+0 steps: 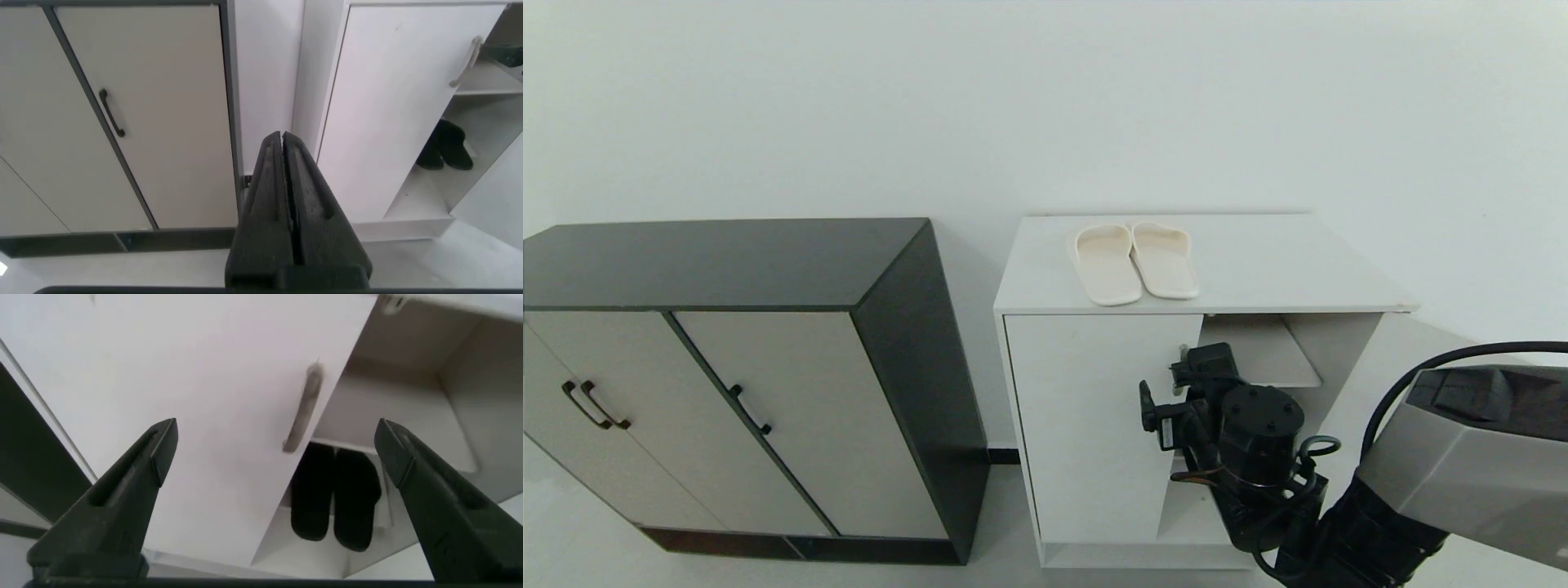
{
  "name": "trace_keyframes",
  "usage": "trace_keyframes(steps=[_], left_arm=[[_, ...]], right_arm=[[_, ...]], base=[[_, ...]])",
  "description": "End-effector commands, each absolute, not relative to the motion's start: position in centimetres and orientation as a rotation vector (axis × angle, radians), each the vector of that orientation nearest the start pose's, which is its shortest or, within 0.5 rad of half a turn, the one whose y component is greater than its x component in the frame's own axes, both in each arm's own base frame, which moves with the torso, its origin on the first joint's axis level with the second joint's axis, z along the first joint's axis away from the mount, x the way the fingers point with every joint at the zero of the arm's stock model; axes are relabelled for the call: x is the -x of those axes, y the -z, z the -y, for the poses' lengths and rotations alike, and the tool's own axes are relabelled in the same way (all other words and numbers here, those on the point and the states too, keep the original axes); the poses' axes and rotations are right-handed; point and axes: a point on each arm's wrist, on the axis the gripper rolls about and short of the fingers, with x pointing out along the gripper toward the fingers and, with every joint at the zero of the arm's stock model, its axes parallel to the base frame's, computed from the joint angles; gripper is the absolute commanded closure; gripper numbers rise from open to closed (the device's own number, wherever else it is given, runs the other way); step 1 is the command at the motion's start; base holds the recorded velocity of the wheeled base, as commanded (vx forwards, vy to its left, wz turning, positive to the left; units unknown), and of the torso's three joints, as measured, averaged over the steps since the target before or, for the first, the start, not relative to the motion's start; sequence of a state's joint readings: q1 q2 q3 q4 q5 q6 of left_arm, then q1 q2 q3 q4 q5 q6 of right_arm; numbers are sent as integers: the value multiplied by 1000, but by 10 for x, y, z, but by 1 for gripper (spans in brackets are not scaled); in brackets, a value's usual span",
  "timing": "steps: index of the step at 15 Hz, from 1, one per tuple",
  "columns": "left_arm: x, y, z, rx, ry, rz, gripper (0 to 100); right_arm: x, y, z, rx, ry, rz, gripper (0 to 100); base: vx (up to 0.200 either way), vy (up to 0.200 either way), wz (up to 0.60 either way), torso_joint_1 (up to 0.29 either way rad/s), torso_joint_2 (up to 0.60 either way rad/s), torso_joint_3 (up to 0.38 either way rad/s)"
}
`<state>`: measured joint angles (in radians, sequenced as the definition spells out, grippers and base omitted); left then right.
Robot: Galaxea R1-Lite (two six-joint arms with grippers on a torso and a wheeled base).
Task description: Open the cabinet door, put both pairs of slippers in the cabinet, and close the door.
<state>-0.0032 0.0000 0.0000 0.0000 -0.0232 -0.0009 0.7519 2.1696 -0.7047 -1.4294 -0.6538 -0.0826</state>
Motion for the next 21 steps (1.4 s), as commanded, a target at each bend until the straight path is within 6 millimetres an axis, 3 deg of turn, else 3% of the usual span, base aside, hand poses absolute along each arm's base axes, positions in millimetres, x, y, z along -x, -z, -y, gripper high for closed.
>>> trace_keyframes(steps=[1,7,9,12,13,14,16,21], left_arm=[[23,-76,0,2,26,-2,100],[23,-76,0,-2,15,-2,100],[23,-76,0,-2,6,-2,100],[23,-76,0,-2,8,-2,100],[23,-76,0,-2,8,-2,100],[23,-76,0,-2,8,-2,100],[23,-76,0,-2,8,-2,100],[23,-76,0,-3,9,-2,100]], right_arm=[[-273,-77,-236,108,-99,-25,0],[-271,-89,-232,84,-169,51,0],[-271,-119,-235,120,-189,4,0],[-258,-165,-247,57,-236,-98,0],[-259,-186,-250,19,-238,-118,0],[-261,-194,-252,-4,-233,-135,0],[-266,-205,-254,-34,-221,-133,0],[-271,-197,-259,-54,-219,-135,0]], base=[[0,0,0,251,-564,-315],[0,0,0,116,-256,-143],[0,0,0,0,0,0],[0,0,0,0,0,0],[0,0,0,0,0,0],[0,0,0,0,0,0],[0,0,0,0,0,0],[40,0,0,1,0,1]])
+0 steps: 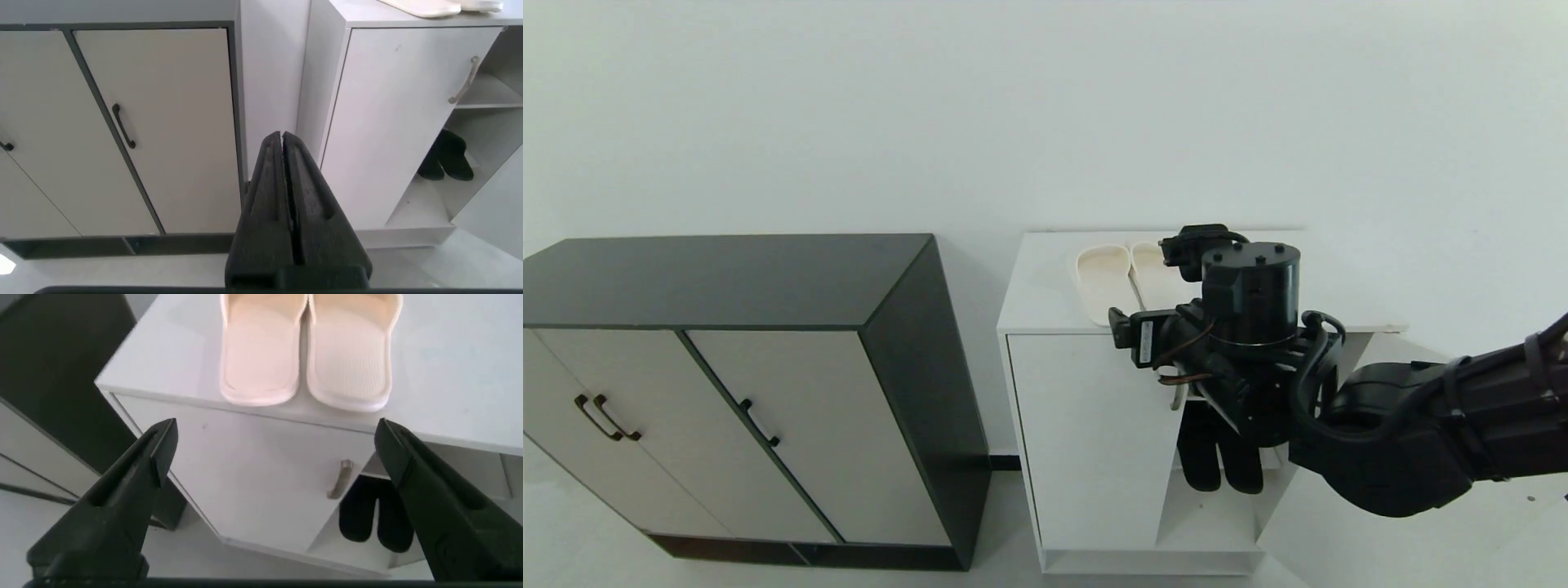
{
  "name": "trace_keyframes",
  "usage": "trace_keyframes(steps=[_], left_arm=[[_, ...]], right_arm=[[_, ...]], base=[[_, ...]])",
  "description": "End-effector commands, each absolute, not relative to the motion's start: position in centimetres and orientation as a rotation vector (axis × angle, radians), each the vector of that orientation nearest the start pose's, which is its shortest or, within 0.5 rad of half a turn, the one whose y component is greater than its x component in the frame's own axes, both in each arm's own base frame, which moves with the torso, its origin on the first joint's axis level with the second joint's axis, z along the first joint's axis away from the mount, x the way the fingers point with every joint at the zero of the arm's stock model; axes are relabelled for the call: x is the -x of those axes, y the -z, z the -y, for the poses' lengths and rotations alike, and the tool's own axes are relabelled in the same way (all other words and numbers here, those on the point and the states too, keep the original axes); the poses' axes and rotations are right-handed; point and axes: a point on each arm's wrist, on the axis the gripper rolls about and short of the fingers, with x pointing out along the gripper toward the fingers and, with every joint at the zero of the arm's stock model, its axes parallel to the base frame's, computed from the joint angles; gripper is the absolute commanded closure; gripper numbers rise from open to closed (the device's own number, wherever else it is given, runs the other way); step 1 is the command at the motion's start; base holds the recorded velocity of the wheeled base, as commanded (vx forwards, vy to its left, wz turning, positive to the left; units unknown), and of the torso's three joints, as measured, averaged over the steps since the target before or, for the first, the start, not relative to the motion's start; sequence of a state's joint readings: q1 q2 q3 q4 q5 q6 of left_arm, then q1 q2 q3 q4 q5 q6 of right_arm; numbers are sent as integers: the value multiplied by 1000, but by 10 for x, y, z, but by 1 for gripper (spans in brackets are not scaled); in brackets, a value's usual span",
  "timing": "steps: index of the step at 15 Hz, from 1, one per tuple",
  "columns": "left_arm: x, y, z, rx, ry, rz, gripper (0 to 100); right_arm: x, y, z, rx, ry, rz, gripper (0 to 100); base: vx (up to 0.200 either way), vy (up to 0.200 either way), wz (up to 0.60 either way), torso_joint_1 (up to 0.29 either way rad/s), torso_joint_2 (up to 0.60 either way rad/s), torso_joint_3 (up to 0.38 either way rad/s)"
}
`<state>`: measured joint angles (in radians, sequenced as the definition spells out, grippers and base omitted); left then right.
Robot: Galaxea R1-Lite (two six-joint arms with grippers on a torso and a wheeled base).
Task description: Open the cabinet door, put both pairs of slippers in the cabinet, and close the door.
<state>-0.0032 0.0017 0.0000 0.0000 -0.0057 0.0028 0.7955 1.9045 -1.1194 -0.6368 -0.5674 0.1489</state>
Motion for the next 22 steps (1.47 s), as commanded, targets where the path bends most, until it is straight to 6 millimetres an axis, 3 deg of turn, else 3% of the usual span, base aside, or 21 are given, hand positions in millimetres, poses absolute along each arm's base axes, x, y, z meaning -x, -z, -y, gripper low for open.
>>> trace_keyframes(steps=[1,12,19,22], left_arm=[[23,-76,0,-3,11,-2,100],[23,-76,0,-3,12,-2,100],[23,-76,0,0,11,-2,100],[23,-76,0,2,11,-2,100]], right_arm=[[-273,-193,-261,-51,-217,-140,0],[-300,-165,-265,-34,-194,-167,0],[-318,-142,-272,-9,-175,-200,0],[-344,-135,-278,-22,-150,-178,0]], base=[[200,0,0,-2,-2,2],[200,0,0,4,1,3],[0,0,0,0,0,0],[0,0,0,0,0,0]])
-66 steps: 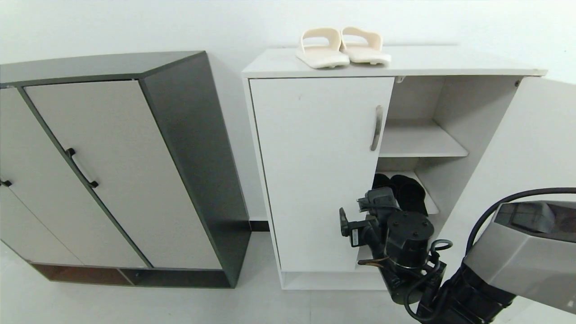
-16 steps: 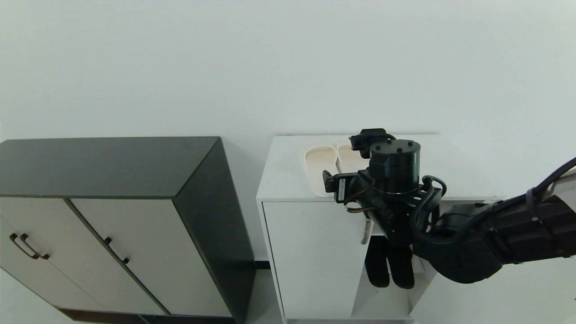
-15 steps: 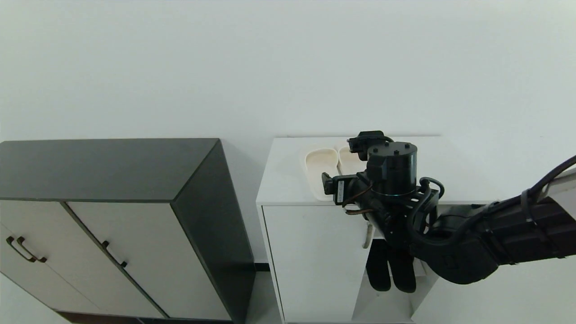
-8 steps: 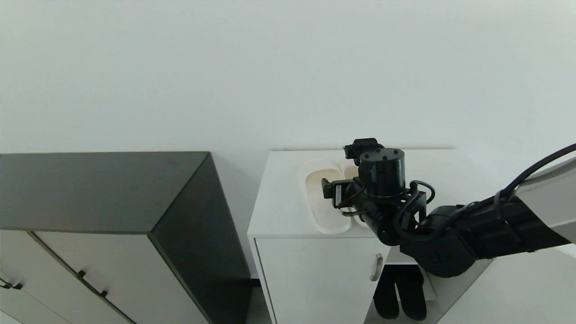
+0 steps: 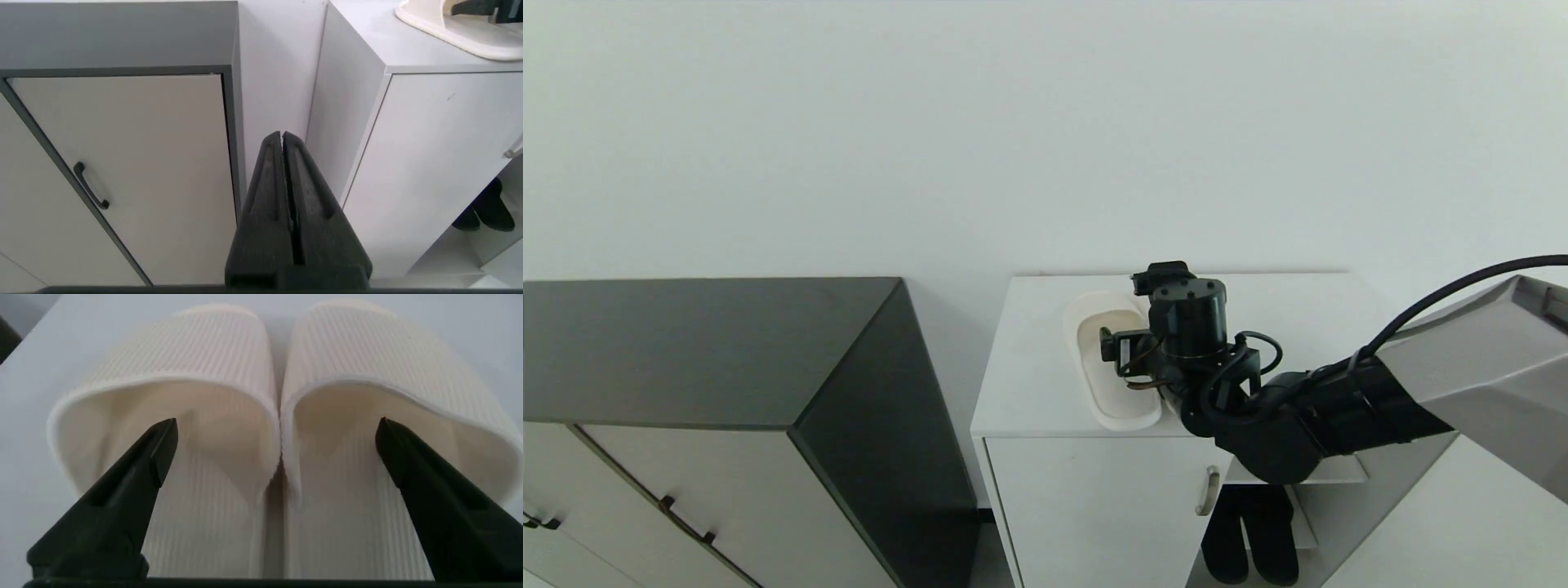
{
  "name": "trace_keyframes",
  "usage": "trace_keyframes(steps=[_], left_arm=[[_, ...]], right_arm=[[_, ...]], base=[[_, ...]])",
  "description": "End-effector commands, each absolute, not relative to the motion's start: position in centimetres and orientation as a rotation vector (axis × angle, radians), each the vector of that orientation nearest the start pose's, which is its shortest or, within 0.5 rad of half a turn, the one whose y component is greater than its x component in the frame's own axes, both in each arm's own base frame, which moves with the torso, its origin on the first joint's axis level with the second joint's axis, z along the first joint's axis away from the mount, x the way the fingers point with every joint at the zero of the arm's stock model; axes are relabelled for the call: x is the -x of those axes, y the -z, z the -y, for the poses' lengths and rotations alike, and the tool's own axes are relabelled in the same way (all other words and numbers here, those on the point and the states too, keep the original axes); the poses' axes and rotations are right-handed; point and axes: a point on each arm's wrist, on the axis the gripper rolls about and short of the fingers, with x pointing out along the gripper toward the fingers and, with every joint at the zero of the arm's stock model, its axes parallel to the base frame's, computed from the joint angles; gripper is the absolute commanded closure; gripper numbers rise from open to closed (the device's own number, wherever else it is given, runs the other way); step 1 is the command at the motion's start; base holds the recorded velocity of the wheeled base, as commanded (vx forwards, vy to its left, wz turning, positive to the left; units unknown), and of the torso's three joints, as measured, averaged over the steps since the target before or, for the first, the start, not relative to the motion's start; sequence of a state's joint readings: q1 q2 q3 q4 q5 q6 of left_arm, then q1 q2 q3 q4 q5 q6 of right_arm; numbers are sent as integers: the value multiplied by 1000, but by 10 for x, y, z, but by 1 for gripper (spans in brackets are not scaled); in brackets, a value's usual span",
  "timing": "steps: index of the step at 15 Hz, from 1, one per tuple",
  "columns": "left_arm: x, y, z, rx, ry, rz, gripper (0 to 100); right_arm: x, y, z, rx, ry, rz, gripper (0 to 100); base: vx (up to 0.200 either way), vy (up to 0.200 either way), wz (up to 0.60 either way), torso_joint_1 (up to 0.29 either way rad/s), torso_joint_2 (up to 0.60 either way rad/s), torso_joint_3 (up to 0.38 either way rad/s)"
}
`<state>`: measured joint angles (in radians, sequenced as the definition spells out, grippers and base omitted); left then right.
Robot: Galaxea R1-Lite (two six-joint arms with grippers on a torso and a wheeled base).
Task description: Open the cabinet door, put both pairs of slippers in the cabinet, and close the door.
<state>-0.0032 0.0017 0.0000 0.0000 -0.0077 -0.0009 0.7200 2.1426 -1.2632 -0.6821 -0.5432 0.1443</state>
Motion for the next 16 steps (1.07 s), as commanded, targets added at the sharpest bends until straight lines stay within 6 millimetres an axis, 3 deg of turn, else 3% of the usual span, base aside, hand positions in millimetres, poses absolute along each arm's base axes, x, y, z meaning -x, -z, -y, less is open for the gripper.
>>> trace_keyframes(steps=[1,4,5,10,16], left_arm=[[23,-76,0,2,11,-2,100],[23,-76,0,11,9,-2,100],[23,-76,0,11,8,-2,100],[23,-76,0,12,8,-2,100],[23,-76,0,12,8,-2,100]], right_arm=[[-353,-134,-278,-26,-139,-166,0],[-367,-137,-281,-25,-126,-148,0],[-368,-138,-281,-22,-126,-149,100],[-361,-149,-279,-14,-127,-132,100],[-307,-180,-276,-14,-205,-124,100]], base=[[0,0,0,0,0,0],[0,0,0,0,0,0],[0,0,0,0,0,0],[0,0,0,0,0,0],[0,0,0,0,0,0]])
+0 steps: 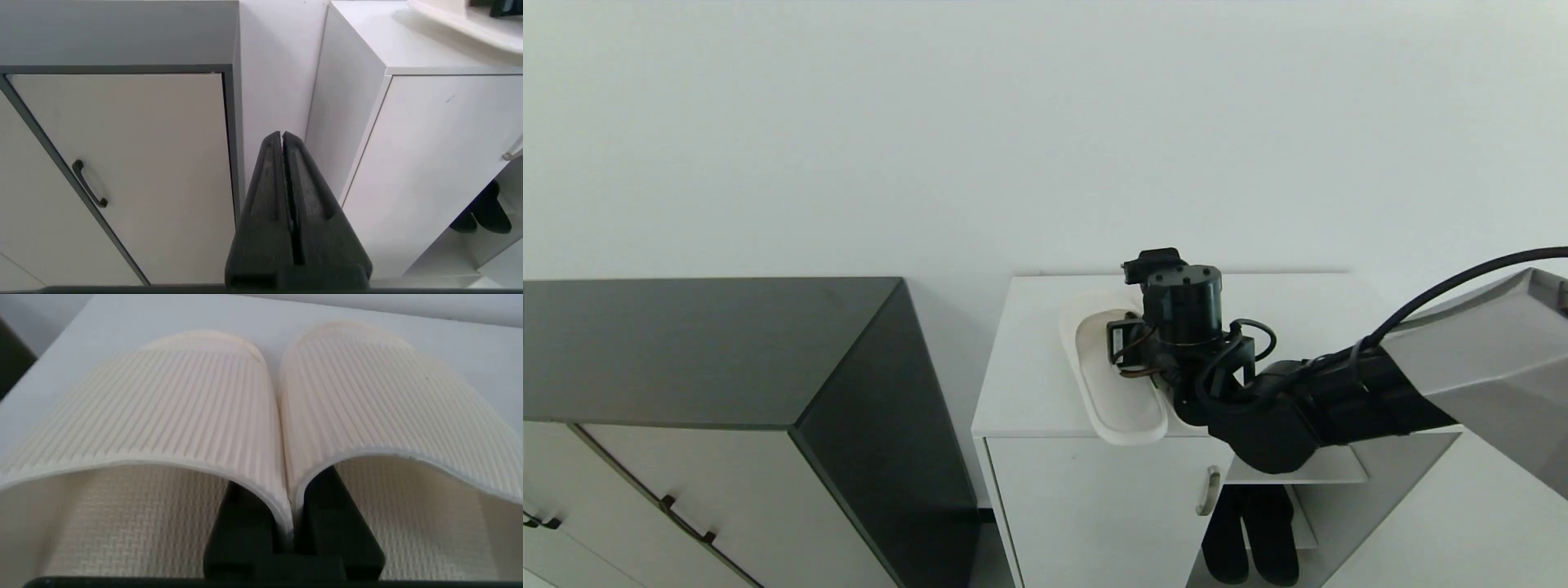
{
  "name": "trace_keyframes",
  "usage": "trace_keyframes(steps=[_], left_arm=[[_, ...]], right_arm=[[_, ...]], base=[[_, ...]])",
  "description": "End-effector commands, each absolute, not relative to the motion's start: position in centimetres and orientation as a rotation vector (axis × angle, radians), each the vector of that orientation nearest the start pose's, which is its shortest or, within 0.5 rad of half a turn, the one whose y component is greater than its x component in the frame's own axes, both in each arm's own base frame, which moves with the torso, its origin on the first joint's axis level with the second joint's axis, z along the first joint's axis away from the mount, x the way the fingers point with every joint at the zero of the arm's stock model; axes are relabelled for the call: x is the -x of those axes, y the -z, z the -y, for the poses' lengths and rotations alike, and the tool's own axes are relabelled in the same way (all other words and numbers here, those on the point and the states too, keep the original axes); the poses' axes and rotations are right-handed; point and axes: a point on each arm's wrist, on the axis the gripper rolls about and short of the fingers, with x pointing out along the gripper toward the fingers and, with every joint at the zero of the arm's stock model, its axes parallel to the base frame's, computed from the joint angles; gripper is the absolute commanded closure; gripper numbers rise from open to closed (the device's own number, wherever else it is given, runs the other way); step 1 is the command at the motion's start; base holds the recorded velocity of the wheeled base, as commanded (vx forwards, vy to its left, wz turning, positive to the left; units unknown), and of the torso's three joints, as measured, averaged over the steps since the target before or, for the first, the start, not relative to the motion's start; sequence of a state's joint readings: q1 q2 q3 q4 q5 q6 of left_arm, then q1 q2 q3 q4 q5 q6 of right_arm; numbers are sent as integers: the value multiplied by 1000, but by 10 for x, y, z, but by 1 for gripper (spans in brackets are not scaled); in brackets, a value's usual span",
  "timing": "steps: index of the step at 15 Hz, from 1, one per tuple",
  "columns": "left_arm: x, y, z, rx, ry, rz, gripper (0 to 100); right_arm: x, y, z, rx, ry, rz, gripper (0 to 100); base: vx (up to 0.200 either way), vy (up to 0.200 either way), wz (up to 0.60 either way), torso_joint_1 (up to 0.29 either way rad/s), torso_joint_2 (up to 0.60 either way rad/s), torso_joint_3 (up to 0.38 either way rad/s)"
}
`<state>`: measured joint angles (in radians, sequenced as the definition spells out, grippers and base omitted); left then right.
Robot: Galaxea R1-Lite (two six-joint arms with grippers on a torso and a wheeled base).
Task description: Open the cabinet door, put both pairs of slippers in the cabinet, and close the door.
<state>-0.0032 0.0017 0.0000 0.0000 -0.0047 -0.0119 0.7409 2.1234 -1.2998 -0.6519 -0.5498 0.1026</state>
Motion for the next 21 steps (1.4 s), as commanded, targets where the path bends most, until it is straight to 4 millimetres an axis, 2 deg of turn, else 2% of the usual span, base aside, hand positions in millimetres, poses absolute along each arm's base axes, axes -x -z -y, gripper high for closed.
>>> trace_keyframes(steps=[1,3,6,7,16,21], left_arm=[[23,-76,0,12,8,-2,100],[23,-76,0,12,8,-2,100],[23,-76,0,8,11,-2,100],[23,-76,0,8,11,-2,100],[23,-76,0,8,11,-2,100],[23,-76,0,9,12,-2,100]], right_arm=[[-302,-182,-275,-12,-213,-125,100],[-258,-190,-255,-5,-324,-142,100],[-215,-192,-223,2,-422,-165,100],[-211,-190,-219,8,-423,-174,100],[-211,-178,-226,32,-428,-207,100],[-209,-178,-226,35,-429,-208,100]], base=[[0,0,0,0,0,0],[0,0,0,0,0,0],[0,0,0,0,0,0],[0,0,0,0,0,0],[0,0,0,0,0,0],[-200,0,0,6,5,1]])
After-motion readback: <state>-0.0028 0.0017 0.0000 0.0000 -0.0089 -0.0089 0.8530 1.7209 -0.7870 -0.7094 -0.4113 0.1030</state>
